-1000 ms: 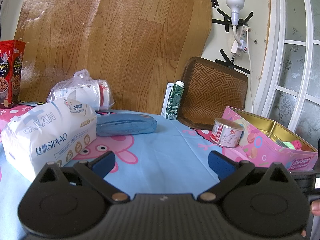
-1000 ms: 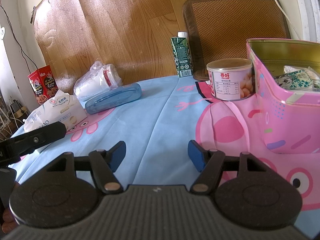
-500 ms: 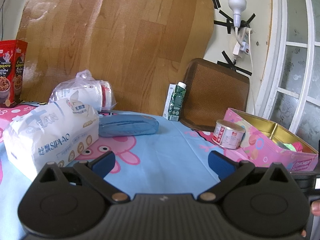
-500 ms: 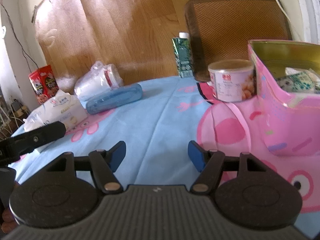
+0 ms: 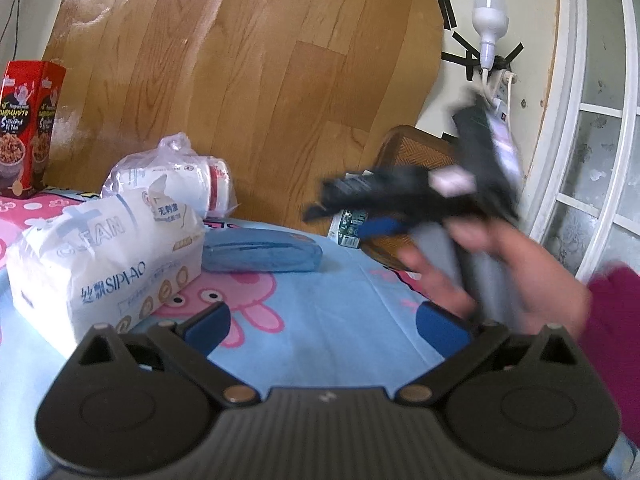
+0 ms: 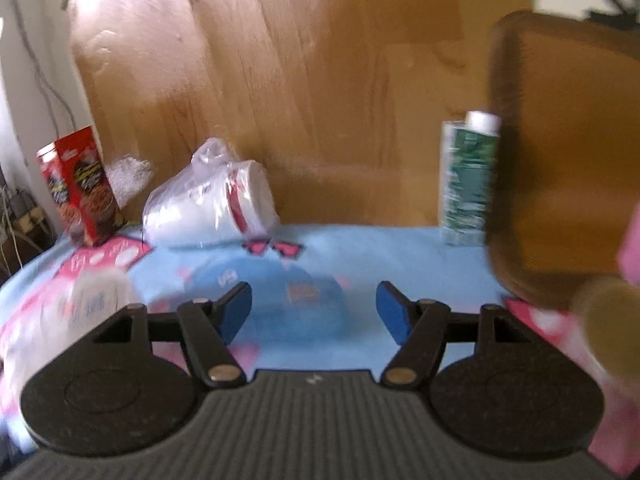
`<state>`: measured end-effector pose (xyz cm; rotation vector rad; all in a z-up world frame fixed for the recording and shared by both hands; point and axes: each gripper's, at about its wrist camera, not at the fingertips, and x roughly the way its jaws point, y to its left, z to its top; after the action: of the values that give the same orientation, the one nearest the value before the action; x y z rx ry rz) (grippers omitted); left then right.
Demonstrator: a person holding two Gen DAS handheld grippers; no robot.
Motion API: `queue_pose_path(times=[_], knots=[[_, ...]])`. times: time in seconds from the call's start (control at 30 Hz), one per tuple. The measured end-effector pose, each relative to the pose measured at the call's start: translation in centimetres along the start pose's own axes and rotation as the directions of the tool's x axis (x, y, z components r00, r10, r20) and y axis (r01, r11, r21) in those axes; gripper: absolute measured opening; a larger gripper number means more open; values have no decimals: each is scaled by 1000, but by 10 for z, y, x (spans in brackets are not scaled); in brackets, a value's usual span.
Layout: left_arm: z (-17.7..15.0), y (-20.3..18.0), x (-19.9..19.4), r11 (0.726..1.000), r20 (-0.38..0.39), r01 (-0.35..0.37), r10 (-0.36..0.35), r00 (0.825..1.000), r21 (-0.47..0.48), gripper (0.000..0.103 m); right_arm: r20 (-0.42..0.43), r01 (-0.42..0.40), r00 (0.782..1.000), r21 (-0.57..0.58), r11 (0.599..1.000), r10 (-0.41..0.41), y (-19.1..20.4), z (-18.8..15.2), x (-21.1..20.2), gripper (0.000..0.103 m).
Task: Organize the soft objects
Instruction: 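Move the right gripper to the clear blue pencil case and close on it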
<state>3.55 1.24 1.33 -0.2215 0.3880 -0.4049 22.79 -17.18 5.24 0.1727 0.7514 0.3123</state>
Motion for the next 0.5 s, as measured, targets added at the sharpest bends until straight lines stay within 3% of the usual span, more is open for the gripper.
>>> queue_pose_path(times=[0.17, 0.3, 0.5], knots=[[0, 1, 0, 1000, 1, 6, -6, 1000, -13, 103, -138, -6, 990, 22, 1000, 9, 14, 30, 54, 71], [0, 2, 1, 1000, -1, 11, -11, 1000, -24, 103, -249, -1, 968, -85, 996, -20, 29, 33, 79, 71], [0, 3, 1, 1000, -2, 11, -11, 1000, -29, 103, -302, -45, 953, -106, 993, 11, 17, 13, 63, 70]])
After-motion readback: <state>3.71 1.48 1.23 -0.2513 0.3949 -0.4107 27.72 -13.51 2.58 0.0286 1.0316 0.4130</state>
